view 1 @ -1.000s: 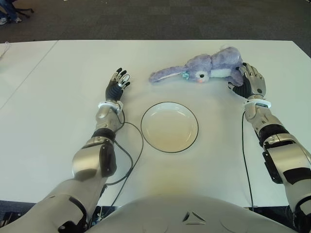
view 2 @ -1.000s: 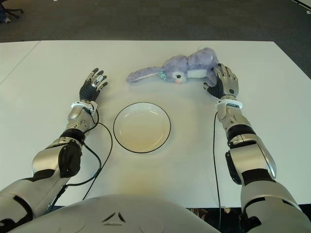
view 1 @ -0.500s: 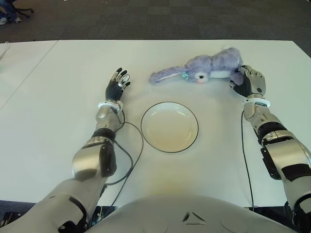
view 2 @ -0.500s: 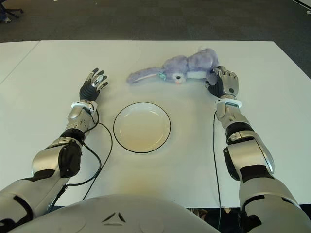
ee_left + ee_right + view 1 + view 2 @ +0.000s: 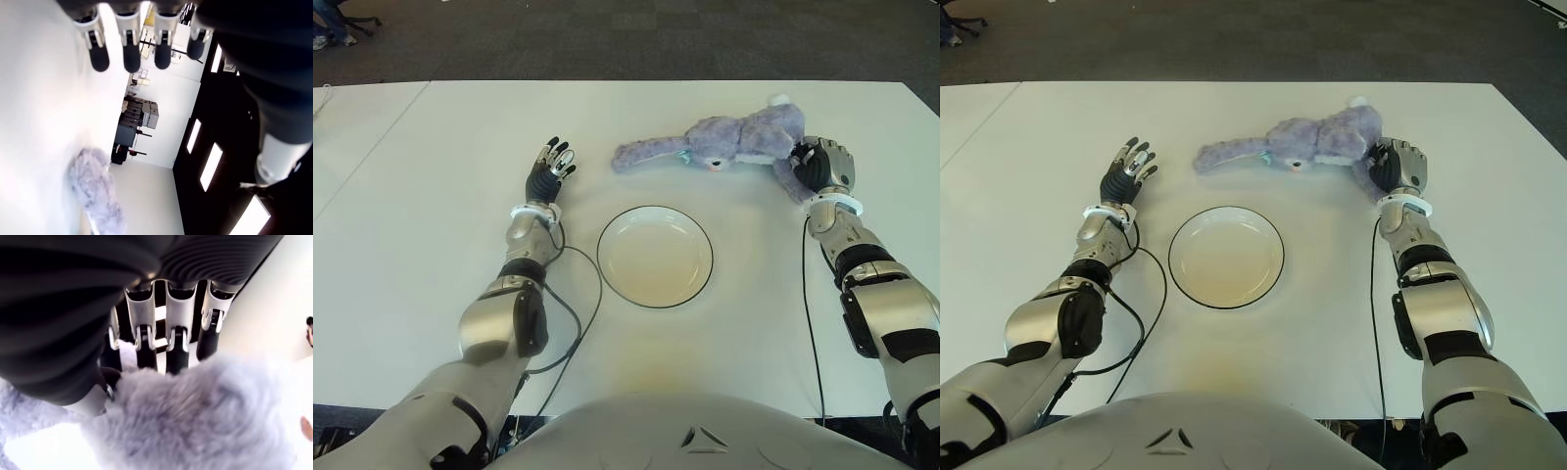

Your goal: Put the doll into the plate.

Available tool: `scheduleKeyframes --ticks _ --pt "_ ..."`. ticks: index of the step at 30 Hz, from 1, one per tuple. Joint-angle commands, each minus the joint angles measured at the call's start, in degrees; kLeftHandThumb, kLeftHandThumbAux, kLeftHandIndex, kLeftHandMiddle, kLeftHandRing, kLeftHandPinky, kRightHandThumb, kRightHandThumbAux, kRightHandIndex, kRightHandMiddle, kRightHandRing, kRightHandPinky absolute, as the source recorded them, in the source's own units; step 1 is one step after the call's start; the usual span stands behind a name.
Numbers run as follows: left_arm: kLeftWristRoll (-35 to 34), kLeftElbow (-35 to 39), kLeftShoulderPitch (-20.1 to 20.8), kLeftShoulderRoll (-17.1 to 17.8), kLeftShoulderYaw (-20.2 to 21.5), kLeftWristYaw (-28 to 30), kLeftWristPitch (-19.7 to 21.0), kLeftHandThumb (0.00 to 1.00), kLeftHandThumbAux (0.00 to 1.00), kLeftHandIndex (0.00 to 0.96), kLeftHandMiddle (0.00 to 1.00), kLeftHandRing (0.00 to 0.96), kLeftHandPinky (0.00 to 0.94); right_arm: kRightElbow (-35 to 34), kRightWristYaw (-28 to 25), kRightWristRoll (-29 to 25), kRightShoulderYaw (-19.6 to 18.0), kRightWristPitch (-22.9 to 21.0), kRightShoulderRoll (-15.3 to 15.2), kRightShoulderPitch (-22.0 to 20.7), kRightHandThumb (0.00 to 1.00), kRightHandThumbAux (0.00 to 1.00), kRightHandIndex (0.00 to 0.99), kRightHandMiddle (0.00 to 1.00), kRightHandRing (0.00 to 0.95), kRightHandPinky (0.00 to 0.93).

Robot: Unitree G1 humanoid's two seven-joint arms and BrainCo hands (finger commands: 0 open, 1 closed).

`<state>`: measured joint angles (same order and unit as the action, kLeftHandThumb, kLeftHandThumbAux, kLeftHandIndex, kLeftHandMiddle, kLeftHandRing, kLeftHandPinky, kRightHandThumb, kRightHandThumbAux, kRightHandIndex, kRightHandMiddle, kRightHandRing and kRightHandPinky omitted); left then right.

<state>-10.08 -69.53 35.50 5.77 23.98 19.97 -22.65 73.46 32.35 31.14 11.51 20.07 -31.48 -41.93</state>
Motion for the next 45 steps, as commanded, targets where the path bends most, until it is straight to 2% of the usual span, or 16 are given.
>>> scheduleKeyframes --ticks 1,21,31,39,43,45 --pt "-0.23 -7.97 -11.67 -4.4 0.61 -2.08 7.47 0.0 0.626 0.057 0.11 0.117 0.146 2.78 -4.88 -5.1 -3.84 1.49 1.21 0.41 0.705 0.715 0.438 0.802 0.813 0.777" --pt "0.2 -7.98 -11.96 -4.3 0.21 -2.41 7.19 0.0 0.656 0.067 0.1 0.112 0.144 3.08 -8.1 -7.68 -5.96 8.15 0.39 0.81 0.7 0.718 0.437 0.823 0.838 0.8" --pt "0.08 -7.98 -12.09 -4.53 0.28 -2.36 7.18 0.0 0.653 0.07 0.106 0.117 0.146 2.77 -7.2 -6.7 -5.08 10.22 -0.32 1.57 0.699 0.719 0.437 0.827 0.838 0.794" --pt "-0.07 -7.97 -12.22 -4.66 0.39 -2.34 7.17 0.0 0.656 0.073 0.107 0.117 0.143 -0.3 -0.64 -3.46 -1.7 17.43 1.02 7.09 0.7 0.719 0.438 0.829 0.839 0.811" --pt "-0.03 -7.97 -12.24 -4.63 0.35 -2.36 7.21 0.0 0.666 0.071 0.103 0.115 0.143 -3.17 2.53 -0.91 0.73 20.96 0.54 9.93 0.702 0.718 0.438 0.825 0.835 0.808" --pt "0.02 -7.98 -12.2 -4.63 0.31 -2.41 7.29 0.0 0.668 0.068 0.099 0.111 0.138 -4.28 2.33 -0.27 1.41 21.86 0.12 10.84 0.702 0.717 0.437 0.813 0.825 0.799"
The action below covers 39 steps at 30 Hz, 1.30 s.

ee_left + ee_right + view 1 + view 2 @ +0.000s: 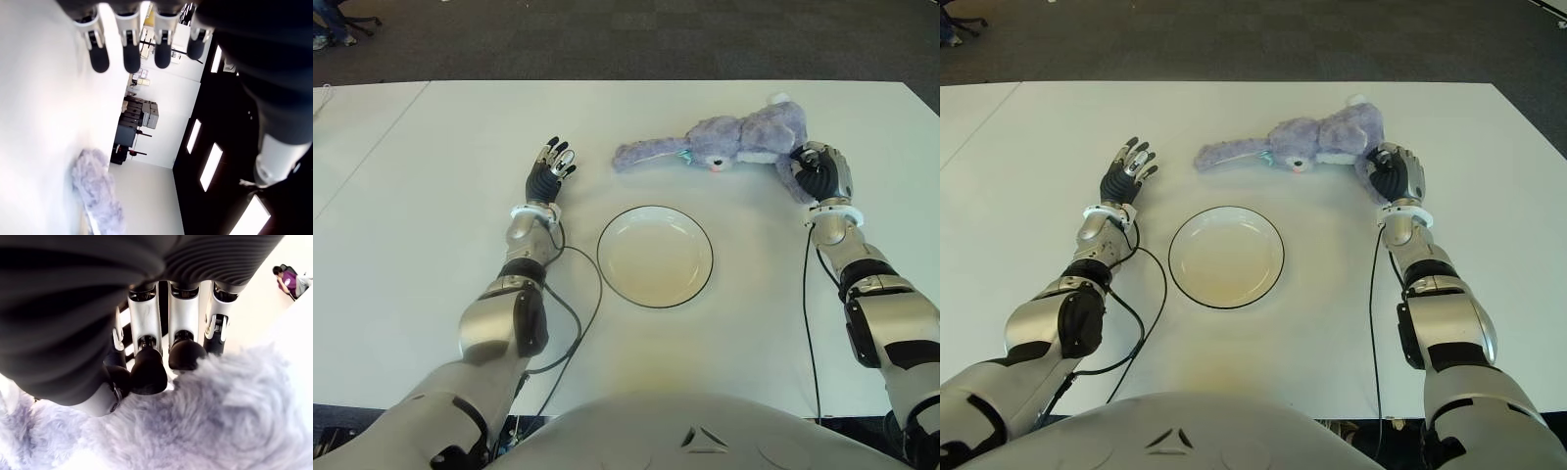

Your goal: Put the doll into the plate.

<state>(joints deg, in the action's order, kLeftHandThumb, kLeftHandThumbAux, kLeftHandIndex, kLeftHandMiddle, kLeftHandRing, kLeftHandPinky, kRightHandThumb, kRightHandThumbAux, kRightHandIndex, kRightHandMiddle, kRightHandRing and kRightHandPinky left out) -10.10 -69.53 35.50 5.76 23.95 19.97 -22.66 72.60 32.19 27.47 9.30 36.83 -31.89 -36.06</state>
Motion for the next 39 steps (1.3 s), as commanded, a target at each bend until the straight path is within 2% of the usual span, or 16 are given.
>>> scheduleKeyframes --ticks 1,5,6,7,8,9,10,11,12,13,14,16,19,26,33,39 --pt "0.12 -7.98 -12.17 -4.62 0.27 -2.45 7.33 0.0 0.669 0.068 0.098 0.111 0.138 -3.97 1.04 3.23 3.73 5.11 0.16 5.29 0.703 0.717 0.436 0.812 0.823 0.797" --pt "0.27 -7.98 -12.14 -4.58 0.1 -2.47 7.38 0.0 0.671 0.063 0.095 0.11 0.144 -4.9 -3.49 2.57 3.93 4.26 -0.68 5.85 0.697 0.717 0.429 0.756 0.767 0.719" --pt "0.27 -7.98 -12.14 -4.59 0.09 -2.44 7.39 0.0 0.672 0.065 0.1 0.114 0.152 -4.66 -4.68 2.39 3.98 3.75 -0.76 5.74 0.683 0.722 0.413 0.588 0.589 0.571" --pt "0.27 -7.98 -12.14 -4.58 0.08 -2.38 7.38 0.0 0.673 0.065 0.101 0.115 0.154 -4.45 -6.28 2.48 4.32 3.27 -1.06 5.68 0.681 0.723 0.41 0.56 0.559 0.545" --pt "0.27 -7.98 -12.14 -4.57 0.07 -2.33 7.38 0.0 0.672 0.066 0.103 0.117 0.15 -4.4 -7.37 2.54 4.56 2.97 -1.28 5.68 0.669 0.728 0.4 0.357 0.399 0.404" --pt "0.28 -7.97 -12.15 -4.56 0.05 -2.3 7.36 0.0 0.671 0.067 0.104 0.118 0.149 -4.61 -8.42 2.68 4.9 3.15 -1.58 5.77 0.665 0.729 0.397 0.305 0.358 0.368" --pt "0.29 -7.97 -12.16 -4.56 0.04 -2.27 7.36 0.0 0.672 0.066 0.103 0.117 0.147 -4.79 -9.14 2.73 5.11 3.28 -1.78 5.84 0.338 0.622 0.203 0.239 0.301 0.324" --pt "0.3 -7.97 -12.16 -4.54 0.02 -2.25 7.34 0.0 0.672 0.066 0.103 0.117 0.147 -5.12 -10.21 2.81 5.46 3.76 -2.08 5.94 0.279 0.605 0.17 0.227 0.291 0.317" --pt "0.3 -7.97 -12.16 -4.49 0.02 -2.22 7.35 0.0 0.673 0.065 0.103 0.116 0.143 -5.41 -10.98 2.85 5.72 4.02 -2.24 6.01 0.193 0.559 0.084 0.155 0.227 0.272" --pt "0.25 -7.97 -12.16 -4.45 0.06 -2.12 7.39 0.0 0.673 0.063 0.099 0.113 0.14 -6.17 -12.37 2.93 6.17 4.67 -2.53 6.49 0.177 0.514 0.065 0.101 0.16 0.206" --pt "0.21 -7.98 -12.17 -4.42 0.1 -2.06 7.42 0.0 0.674 0.061 0.095 0.109 0.135 -6.77 -13.39 2.94 6.45 5.08 -2.74 6.87 0.122 0.515 0.016 0.025 0.07 0.117" --pt "0.17 -7.98 -12.16 -4.37 0.12 -1.92 7.51 0.0 0.679 0.059 0.09 0.104 0.136 -10.46 -16.8 2.0 6.51 5.77 -3.75 8.69 0.084 0.48 0.0 0.001 0.019 0.042" --pt "0.13 -7.98 -12.13 -4.36 0.14 -1.84 7.63 0.0 0.683 0.058 0.09 0.105 0.142 -14.03 -20.86 0.69 6.35 5.1 -4.45 10.02 0.066 0.437 0.0 0.0 0.0 0.003" --pt "0.15 -7.99 -12.08 -4.34 0.12 -1.94 7.79 0.0 0.668 0.06 0.09 0.103 0.138 -17.64 -29.03 -2.03 5.53 0.94 -4.63 10.88 0.072 0.36 0.0 0.0 0.0 0.0" --pt "0.28 -7.98 -12.14 -4.28 0.0 -1.83 7.63 0.0 0.673 0.056 0.089 0.103 0.139 -17.44 -30.19 -2.13 5.4 -1.04 -4.14 10.7 0.077 0.336 0.0 0.0 0.0 0.0" --pt "0.16 -8.0 -12.12 -4.28 0.12 -1.79 7.67 0.0 0.675 0.058 0.091 0.107 0.145 -16.91 -28.25 -0.73 6.02 -1.15 -4.12 10.62 0.063 0.336 0.0 0.0 0.004 0.042"
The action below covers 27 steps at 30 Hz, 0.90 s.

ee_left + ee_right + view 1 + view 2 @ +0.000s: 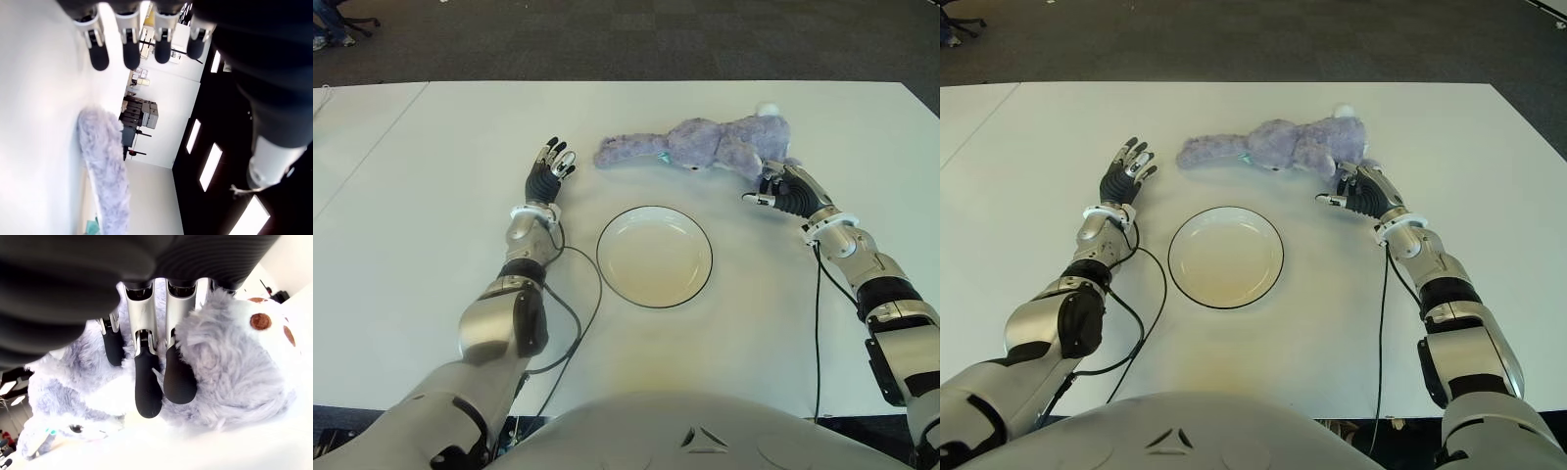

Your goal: Put the doll into the plate.

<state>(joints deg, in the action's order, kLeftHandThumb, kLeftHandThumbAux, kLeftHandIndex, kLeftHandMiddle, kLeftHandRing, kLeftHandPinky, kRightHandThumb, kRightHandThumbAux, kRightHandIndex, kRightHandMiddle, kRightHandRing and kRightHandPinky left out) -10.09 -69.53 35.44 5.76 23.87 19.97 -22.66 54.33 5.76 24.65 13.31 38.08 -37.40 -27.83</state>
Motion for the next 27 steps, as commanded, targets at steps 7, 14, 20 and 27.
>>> scheduleKeyframes --ticks 7,14,20,27 --pt "0.02 -8.0 -12.06 -4.29 0.36 -1.74 7.68 0.0 0.674 0.066 0.096 0.111 0.154 2.12 -0.49 2.94 2.42 -2.34 1.41 2.12 0.048 0.339 0.0 0.0 0.03 0.078" --pt "0.15 -8.01 -12.1 -4.27 0.25 -1.8 7.59 0.0 0.675 0.065 0.102 0.119 0.154 2.8 0.82 3.63 2.72 -2.22 1.45 1.83 0.059 0.39 0.0 0.0 0.009 0.011" --pt "0.08 -7.99 -12.09 -4.38 0.31 -1.99 7.52 0.0 0.672 0.064 0.101 0.116 0.149 3.87 2.62 4.71 3.36 -2.29 1.63 1.36 0.085 0.446 0.016 0.0 0.0 0.0" --pt "0.23 -8.0 -12.08 -4.36 0.2 -2.31 7.49 0.0 0.661 0.06 0.096 0.106 0.134 5.79 5.2 5.66 3.87 -2.11 2.25 0.85 0.112 0.494 0.076 0.0 0.0 0.0"
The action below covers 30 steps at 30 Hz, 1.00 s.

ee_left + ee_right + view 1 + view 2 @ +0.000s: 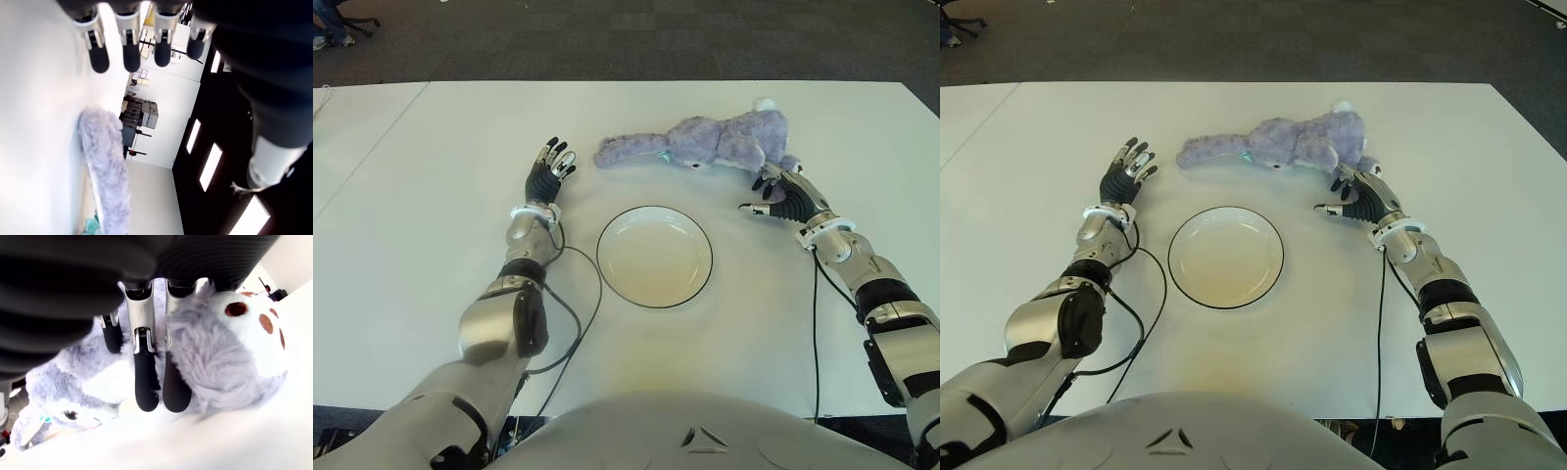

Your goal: Put the doll into the plate.

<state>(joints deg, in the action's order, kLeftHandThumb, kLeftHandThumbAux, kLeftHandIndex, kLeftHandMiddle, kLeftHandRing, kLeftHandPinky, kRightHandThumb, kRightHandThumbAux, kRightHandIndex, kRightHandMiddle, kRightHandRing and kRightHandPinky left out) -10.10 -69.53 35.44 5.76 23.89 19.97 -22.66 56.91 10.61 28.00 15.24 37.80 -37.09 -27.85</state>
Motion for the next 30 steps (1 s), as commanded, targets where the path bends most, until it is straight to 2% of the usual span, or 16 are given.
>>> scheduleKeyframes --ticks 1,6,8,11,13,15,21,26,30 --pt "0.25 -8.0 -12.1 -4.34 0.17 -2.32 7.48 0.0 0.664 0.06 0.094 0.105 0.136 3.39 0.76 2.39 1.98 -1.79 2.01 0.82 0.126 0.508 0.09 0.0 0.0 0.0" --pt "0.14 -7.96 -12.25 -4.31 0.23 -1.96 7.44 0.006 0.675 0.057 0.088 0.102 0.132 4.03 2.24 2.39 1.9 -1.25 1.98 0.31 0.177 0.542 0.12 0.0 0.0 0.0" --pt "0.07 -7.96 -12.29 -4.29 0.28 -1.84 7.48 0.009 0.678 0.056 0.089 0.103 0.136 3.1 1.71 1.68 1.2 -0.66 1.09 -0.04 0.183 0.546 0.124 0.0 0.0 0.002" --pt "-0.01 -7.95 -12.31 -4.25 0.34 -1.75 7.58 0.014 0.681 0.053 0.087 0.1 0.133 -1.21 0.21 -0.42 -0.97 0.56 -1.53 0.27 0.184 0.552 0.129 0.0 0.0 0.035" --pt "-0.03 -7.96 -12.3 -4.25 0.37 -1.92 7.67 0.015 0.681 0.052 0.085 0.099 0.134 -8.74 -0.6 -2.7 -4.22 0.72 -4.39 1.79 0.181 0.558 0.133 0.005 0.007 0.071" --pt "-0.02 -7.96 -12.28 -4.23 0.36 -2.08 7.74 0.015 0.68 0.052 0.085 0.1 0.14 -13.61 -0.77 -3.72 -6.3 0.3 -5.76 3.01 0.163 0.558 0.14 0.024 0.027 0.102" --pt "0.05 -7.96 -12.24 -4.11 0.31 -2.17 7.78 0.013 0.674 0.055 0.087 0.101 0.133 -24.04 2.09 -2.41 -9.99 -2.52 -5.13 7.74 0.117 0.558 0.144 0.049 0.048 0.101" --pt "0.18 -7.94 -12.25 -4.08 0.19 -2.03 7.54 0.0 0.657 0.056 0.092 0.103 0.14 -27.04 4.93 -0.23 -10.78 -4.11 -3.06 10.25 0.079 0.542 0.127 0.065 0.067 0.127" --pt "0.37 -7.93 -12.2 -4.04 0.02 -2.12 7.43 0.0 0.649 0.056 0.097 0.107 0.142 -29.0 5.7 0.41 -10.78 -5.81 -1.68 11.41 0.084 0.524 0.108 0.064 0.067 0.128"
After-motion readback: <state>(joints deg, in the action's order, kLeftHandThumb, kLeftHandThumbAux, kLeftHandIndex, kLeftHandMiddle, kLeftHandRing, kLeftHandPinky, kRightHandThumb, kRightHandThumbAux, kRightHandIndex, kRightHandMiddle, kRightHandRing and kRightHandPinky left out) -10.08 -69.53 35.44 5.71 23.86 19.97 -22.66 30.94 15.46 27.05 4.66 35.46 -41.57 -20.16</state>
